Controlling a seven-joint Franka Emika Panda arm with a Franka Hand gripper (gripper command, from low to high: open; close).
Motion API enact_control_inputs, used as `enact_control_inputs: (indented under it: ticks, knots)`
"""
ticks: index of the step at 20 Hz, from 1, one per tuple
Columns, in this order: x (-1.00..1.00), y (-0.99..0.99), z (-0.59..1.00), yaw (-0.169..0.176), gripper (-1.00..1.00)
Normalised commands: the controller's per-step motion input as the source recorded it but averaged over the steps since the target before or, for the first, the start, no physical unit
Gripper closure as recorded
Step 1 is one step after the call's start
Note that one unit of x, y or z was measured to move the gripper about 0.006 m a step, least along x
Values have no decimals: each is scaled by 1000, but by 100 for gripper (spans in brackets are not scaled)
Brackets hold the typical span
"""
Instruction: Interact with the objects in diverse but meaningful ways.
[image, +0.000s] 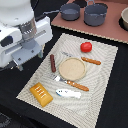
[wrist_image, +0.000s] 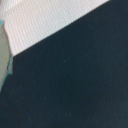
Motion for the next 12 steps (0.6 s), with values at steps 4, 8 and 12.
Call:
enact_control_inputs:
  ticks: [4, 8, 12]
  knots:
    - [617, -436, 20, -5, -100]
    - [490, -233, -66, -2, -100]
    - [372, -263, -207, -17, -100]
